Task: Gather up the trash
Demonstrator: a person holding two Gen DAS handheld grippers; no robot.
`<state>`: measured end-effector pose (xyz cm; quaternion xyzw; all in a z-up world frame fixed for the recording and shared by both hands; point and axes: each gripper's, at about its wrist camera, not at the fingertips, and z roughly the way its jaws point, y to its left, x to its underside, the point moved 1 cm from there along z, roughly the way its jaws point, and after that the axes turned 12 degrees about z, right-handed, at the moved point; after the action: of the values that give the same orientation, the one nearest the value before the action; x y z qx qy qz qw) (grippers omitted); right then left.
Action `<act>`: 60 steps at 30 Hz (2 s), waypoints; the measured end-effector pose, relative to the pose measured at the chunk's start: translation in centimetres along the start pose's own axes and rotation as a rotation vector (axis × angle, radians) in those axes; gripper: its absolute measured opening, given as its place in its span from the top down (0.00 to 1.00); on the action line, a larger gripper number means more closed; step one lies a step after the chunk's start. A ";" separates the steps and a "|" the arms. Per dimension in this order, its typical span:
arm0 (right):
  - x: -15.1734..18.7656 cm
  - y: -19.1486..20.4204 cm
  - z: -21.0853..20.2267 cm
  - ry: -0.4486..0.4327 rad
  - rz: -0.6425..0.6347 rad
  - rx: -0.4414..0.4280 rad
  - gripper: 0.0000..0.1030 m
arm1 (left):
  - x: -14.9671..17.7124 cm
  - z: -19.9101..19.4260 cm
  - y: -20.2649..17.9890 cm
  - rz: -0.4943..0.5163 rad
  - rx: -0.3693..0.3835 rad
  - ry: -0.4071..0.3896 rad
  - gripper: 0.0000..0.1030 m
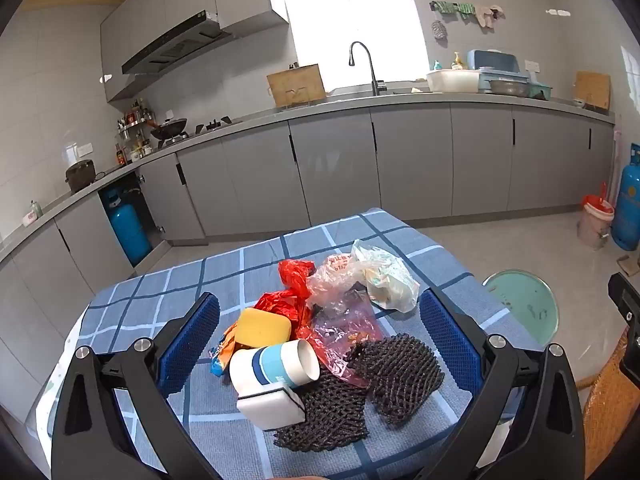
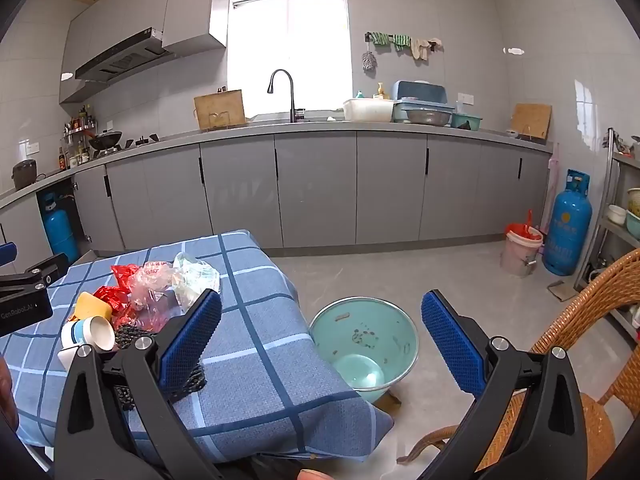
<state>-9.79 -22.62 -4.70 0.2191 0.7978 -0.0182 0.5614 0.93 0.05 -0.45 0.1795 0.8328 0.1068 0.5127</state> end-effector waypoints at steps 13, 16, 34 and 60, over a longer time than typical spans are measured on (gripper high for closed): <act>0.0 0.1 -0.1 0.005 0.000 -0.008 0.04 | 0.1 -0.1 0.2 0.000 -0.005 -0.003 0.04; 0.1 0.1 0.4 0.008 0.003 -0.008 0.04 | 0.3 0.4 0.7 -0.002 -0.008 -0.002 0.04; 0.4 0.3 0.2 0.014 0.003 -0.013 0.04 | 0.7 0.8 0.8 -0.008 -0.018 -0.001 0.04; 0.5 0.6 0.1 0.021 0.005 -0.018 0.04 | 0.6 0.6 1.0 -0.008 -0.022 0.000 0.04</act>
<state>-9.60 -21.98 -5.09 0.2160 0.8032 -0.0072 0.5550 1.43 1.18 -0.92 0.1705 0.8324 0.1137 0.5149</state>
